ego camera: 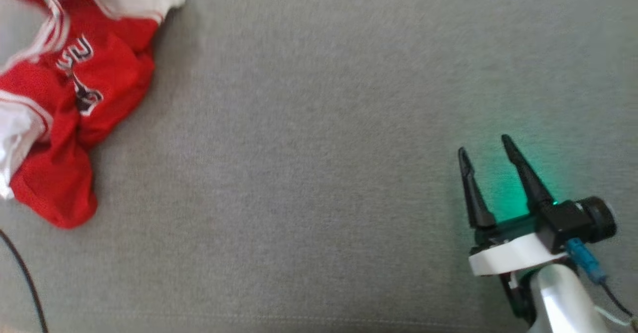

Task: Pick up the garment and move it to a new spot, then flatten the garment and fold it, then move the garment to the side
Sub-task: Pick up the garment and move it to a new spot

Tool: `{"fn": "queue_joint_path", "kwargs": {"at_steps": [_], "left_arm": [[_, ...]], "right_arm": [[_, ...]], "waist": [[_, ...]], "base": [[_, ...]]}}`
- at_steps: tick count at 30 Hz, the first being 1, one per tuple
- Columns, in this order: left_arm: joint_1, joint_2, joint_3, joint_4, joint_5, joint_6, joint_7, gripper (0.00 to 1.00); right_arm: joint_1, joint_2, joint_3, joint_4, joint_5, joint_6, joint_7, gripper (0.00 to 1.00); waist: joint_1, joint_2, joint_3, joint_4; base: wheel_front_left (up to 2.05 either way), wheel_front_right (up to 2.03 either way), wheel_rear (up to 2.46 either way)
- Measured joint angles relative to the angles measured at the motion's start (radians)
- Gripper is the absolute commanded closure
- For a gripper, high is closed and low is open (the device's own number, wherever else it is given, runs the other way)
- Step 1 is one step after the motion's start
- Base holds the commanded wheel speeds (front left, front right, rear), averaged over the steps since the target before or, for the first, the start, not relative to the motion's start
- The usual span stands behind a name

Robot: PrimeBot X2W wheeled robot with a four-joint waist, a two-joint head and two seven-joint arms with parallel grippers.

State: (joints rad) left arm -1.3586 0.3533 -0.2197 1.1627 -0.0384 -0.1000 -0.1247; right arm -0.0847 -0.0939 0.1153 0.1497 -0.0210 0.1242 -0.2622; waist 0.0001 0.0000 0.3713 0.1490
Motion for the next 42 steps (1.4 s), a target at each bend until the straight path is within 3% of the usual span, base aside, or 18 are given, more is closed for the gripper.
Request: {"fn": "queue_joint_path", "kwargs": {"at_steps": [5, 10, 19, 25, 30, 34, 39, 41, 42], "left_arm": [[-0.005, -0.004, -0.038, -0.038, 0.009, -0.018, -0.011, 1.0], [-0.034, -0.022, -0.092, -0.094, -0.009, -0.025, -0.007, 1.0], [-0.03, -0.144, -0.259, -0.246, -0.219, -0.032, 0.043, 1.0], [0.14, -0.175, -0.332, -0.343, -0.345, -0.032, 0.011, 1.0], [0.345, -0.229, -0.389, -0.363, -0.386, -0.032, -0.064, 1.0], [0.523, -0.241, -0.435, -0.299, -0.378, -0.016, -0.099, 1.0], [0.714, -0.241, -0.448, -0.225, -0.367, 0.04, -0.124, 1.0], [0.749, -0.237, -0.44, -0.255, -0.344, 0.084, -0.124, 1.0], [0.766, -0.235, -0.427, -0.285, -0.337, 0.102, -0.124, 0.39]], "right_arm": [[0.025, 0.025, 0.011, 0.011, 0.014, 0.0, 0.0, 0.0], [0.062, 0.037, 0.022, 0.023, 0.024, 0.0, 0.002, 0.0], [0.068, 0.041, 0.036, 0.013, 0.083, 0.0, 0.003, 0.0], [0.077, 0.041, 0.033, 0.012, 0.093, 0.0, 0.003, 0.0], [0.08, 0.042, 0.02, 0.005, 0.093, 0.0, 0.003, 0.0], [0.079, 0.043, 0.017, 0.003, 0.093, 0.0, 0.003, 0.0], [0.079, 0.044, -0.006, 0.0, 0.09, 0.0, 0.003, 0.0], [0.084, 0.045, -0.01, 0.0, 0.09, 0.0, 0.003, 0.0], [0.09, 0.045, -0.012, 0.0, 0.09, 0.0, 0.003, 0.0]], "waist": [[0.0, 0.0, -0.085, -0.039], [0.0, 0.0, -0.165, -0.129], [-0.0001, 0.0001, -0.245, -0.314], [0.0, 0.0001, -0.264, -0.406], [0.0, 0.0, -0.259, -0.42], [-0.0001, 0.0, -0.245, -0.419], [-0.0001, 0.0, -0.239, -0.398], [-0.0001, 0.0, -0.247, -0.386], [-0.0001, 0.0, -0.253, -0.38]], "base": [[0.0, 0.0, 0.0], [0.0, 0.0, 0.0], [0.0, 0.0, 0.0], [0.0, 0.0, 0.0], [0.0, 0.0, 0.0], [0.0, 0.0, 0.0], [0.0, 0.0, 0.0], [0.0, 0.0, 0.0], [0.0, 0.0, 0.0]]}}
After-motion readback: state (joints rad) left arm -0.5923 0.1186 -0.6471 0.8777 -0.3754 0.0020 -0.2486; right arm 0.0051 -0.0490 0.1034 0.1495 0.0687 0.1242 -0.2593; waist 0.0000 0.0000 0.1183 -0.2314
